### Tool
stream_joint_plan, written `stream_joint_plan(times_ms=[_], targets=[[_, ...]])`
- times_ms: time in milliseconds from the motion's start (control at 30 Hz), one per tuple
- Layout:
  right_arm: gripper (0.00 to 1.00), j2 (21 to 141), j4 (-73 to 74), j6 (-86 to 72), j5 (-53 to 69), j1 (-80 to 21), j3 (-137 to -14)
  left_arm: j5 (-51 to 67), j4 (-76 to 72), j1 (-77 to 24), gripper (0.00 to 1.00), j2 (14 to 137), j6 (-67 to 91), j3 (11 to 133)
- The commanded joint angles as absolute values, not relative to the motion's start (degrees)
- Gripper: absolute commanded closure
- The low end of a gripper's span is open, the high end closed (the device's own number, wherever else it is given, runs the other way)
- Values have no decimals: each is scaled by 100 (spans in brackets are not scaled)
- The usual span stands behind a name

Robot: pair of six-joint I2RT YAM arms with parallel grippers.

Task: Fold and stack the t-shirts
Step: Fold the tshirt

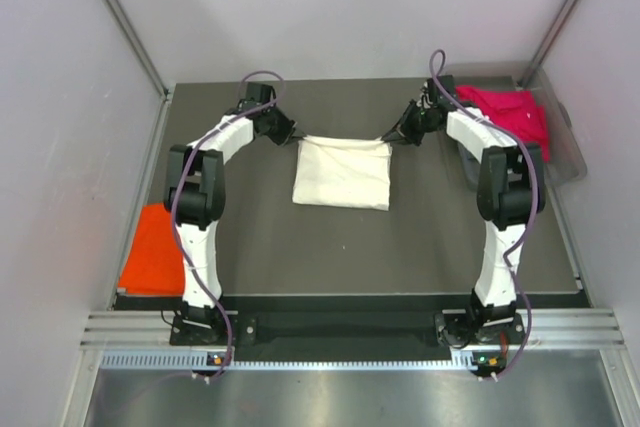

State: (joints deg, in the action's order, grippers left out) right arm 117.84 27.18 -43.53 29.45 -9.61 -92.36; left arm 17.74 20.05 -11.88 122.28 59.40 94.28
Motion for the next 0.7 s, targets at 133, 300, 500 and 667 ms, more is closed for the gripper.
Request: stream_joint_plan(times_ms=[133, 300, 500, 667], targets=[[100, 12102, 2523, -4438, 3094, -835, -9747, 2057, 1644, -1072, 100, 12700, 5976, 9975], [99, 12357, 2505, -4430, 3182, -809, -9966, 1978, 1600, -1046, 100, 12718, 5985, 9993], [95, 12585, 2496, -4456, 3199, -765, -10134, 1960, 1617, -1011, 100, 12779, 5959, 9976], [91, 12770, 2452, -4474, 3190, -694, -10292, 1969, 1600, -993, 100, 12867, 5889, 10011]])
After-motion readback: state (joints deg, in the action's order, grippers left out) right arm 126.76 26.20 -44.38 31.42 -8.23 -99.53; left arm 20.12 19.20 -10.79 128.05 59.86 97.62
